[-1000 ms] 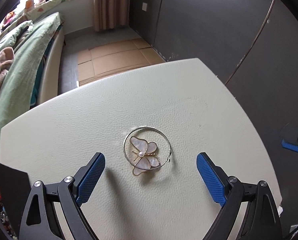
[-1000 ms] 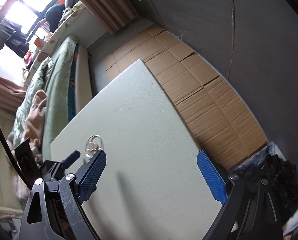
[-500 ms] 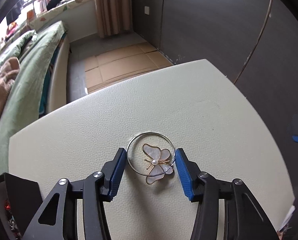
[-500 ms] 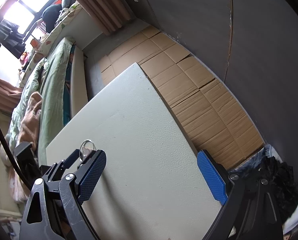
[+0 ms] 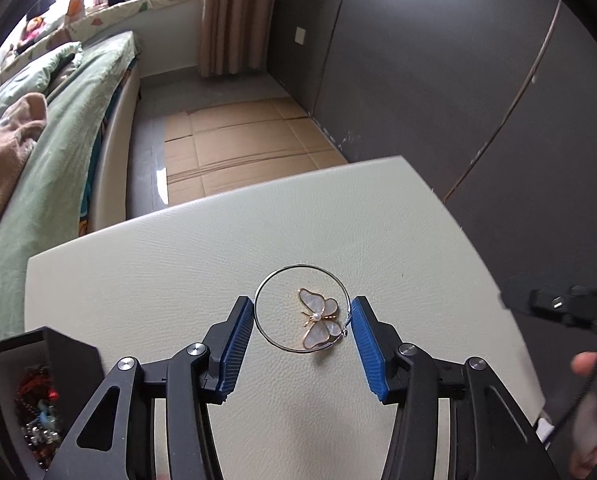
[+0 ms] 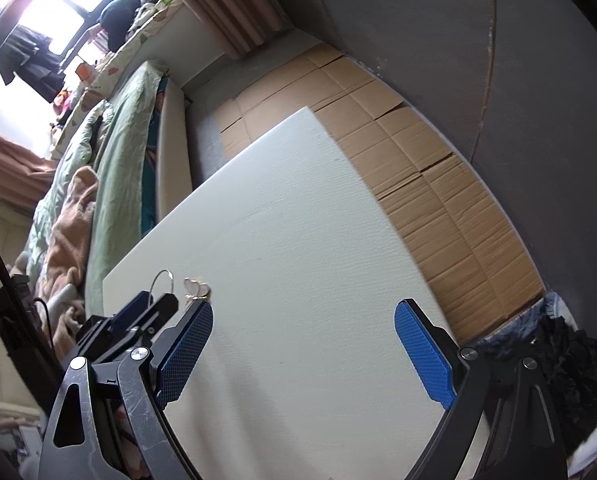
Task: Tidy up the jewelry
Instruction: 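Lift the silver butterfly ring with the left tool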
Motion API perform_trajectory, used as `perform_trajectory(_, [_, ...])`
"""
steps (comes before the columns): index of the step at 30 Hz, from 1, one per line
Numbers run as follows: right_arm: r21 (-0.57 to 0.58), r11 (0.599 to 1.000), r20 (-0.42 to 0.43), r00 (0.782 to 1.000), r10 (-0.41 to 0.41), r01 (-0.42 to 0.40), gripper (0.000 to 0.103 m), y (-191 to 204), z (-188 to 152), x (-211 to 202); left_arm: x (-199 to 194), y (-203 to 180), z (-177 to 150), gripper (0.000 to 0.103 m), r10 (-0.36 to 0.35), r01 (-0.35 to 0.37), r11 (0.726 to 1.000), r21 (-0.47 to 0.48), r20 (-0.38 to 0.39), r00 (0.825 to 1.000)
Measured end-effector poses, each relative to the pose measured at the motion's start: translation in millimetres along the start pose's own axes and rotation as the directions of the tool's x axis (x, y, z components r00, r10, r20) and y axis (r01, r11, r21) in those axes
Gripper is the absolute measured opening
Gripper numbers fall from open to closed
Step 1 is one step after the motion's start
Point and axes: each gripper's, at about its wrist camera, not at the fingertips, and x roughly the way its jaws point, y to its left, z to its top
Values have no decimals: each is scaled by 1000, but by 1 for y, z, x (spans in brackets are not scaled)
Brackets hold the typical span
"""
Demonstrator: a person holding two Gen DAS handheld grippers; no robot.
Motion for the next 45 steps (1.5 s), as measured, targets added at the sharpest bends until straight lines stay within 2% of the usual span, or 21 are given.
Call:
perform_trajectory(10, [-66, 996, -21, 998, 57, -59, 91, 35, -4, 17, -48, 40, 5, 52, -4, 13, 994, -107, 81, 997])
perform_trajectory(14, [-103, 993, -31, 998, 62, -65, 82, 54, -8, 26, -64, 52, 2, 52, -4, 17, 992, -128, 105, 994])
perform_trajectory(19, [-133, 989, -28, 998, 61, -64, 79, 75, -11, 36, -78, 66, 1, 52, -1, 19, 989, -145, 126, 992])
perform_trajectory(23, [-151, 987, -37, 998, 51, -56, 70, 90, -12, 49, -86, 78, -1, 52, -1, 24, 987, -159, 139, 990])
perform_trajectory(32, [-218, 975, -50, 998, -48, 36, 57, 120, -17, 80, -99, 112, 0, 52, -9, 48, 972, -228, 167, 986])
perform_trajectory(36, [-278, 952, -43, 988, -147, 129, 42, 135, -23, 93, -104, 121, 0, 52, -15, 60, 967, -249, 179, 984])
perform_trajectory(39, [-313, 924, 5, 974, -227, 217, 29, 143, -26, 94, -108, 131, 0, 52, -20, 68, 964, -259, 183, 983])
perform_trajectory(42, [-336, 910, 23, 968, -252, 245, 27, 146, -29, 94, -116, 139, 0, 52, -14, 64, 965, -256, 191, 982])
perform_trajectory(45, [-328, 920, 15, 975, -223, 216, 26, 143, -27, 91, -121, 148, -3, 52, -7, 59, 961, -269, 189, 982])
